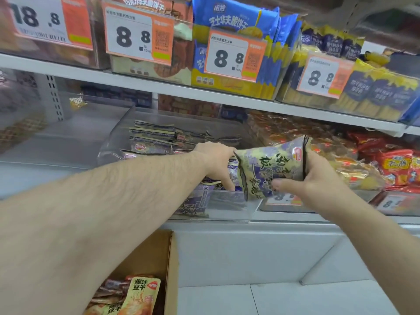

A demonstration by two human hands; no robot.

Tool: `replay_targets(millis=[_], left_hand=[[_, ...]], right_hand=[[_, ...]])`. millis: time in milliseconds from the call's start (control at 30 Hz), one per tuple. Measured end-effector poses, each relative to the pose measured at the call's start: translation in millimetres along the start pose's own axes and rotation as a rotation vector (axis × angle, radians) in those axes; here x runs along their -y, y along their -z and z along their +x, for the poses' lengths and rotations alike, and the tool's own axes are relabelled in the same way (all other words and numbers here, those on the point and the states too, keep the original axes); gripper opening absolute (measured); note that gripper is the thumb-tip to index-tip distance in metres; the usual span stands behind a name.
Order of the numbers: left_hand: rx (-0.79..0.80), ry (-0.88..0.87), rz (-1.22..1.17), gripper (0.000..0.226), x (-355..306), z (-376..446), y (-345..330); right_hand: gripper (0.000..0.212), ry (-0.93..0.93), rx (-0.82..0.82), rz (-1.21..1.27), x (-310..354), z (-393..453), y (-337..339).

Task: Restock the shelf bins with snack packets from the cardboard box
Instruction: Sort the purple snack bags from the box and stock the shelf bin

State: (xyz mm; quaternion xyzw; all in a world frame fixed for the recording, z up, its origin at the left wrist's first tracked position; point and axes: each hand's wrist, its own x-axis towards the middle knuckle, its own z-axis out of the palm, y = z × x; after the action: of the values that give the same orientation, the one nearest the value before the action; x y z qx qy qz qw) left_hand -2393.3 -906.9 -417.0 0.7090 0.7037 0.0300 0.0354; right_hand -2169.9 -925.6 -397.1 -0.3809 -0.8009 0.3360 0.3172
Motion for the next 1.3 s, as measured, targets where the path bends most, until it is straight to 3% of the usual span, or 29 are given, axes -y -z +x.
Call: replay_targets(millis=[100, 200, 333, 667, 833, 900, 1000, 1100, 1200, 1300], left_hand=[[-0.004, 0.065, -0.026, 0.053, -4.4, -1.7, 3.3], [0.035, 0.091, -0.15, 0.06, 6.3, 1.3, 0.2], [0.035, -0.051, -0.17, 0.083, 26.9, 7.7, -1.3], [0.042, -0.031, -0.45, 0.071, 49.9, 14.0, -1.0], [0.035, -0.046, -0.491, 0.069, 52.3, 16.4, -4.9], [0.018, -0.057, -0.468, 0.065, 51.8, 16.5, -6.3], [-0.04, -0.085, -0.405, 0.056, 48.5, 14.7, -7.5], [-0.092, -0.124, -0.345, 0.042, 46.0, 12.8, -10.2], [-0.123, -0.107, -0.33, 0.033, 45.1, 13.6, -13.6], [-0.143, -0.099, -0.324, 0.027, 45.6, 14.6, -14.7]], right_hand=[[0.048, 0.093, -0.139, -0.035, 0.9, 11.9, -9.1], [0.049, 0.152, -0.113, -0.123, -0.1, 20.5, -16.3], [0.044, 0.195, 0.008, -0.408, -5.3, 24.4, -16.5], [0.03, 0.043, 0.427, -1.1, 40.0, 65.2, -31.4], [0.029, 0.152, 0.537, -1.361, 49.5, 69.6, -45.5], [0.038, 0.205, 0.611, -1.442, 48.8, 68.0, -61.8], [0.057, 0.19, 0.727, -1.353, 45.3, 72.8, -76.2], [0.06, 0.03, 0.691, -1.071, 50.7, 83.9, -53.0], [0.038, 0.165, 0.549, -1.159, 44.6, 86.7, -36.8], [0.023, 0.234, 0.552, -1.215, 30.3, 83.8, -50.5]])
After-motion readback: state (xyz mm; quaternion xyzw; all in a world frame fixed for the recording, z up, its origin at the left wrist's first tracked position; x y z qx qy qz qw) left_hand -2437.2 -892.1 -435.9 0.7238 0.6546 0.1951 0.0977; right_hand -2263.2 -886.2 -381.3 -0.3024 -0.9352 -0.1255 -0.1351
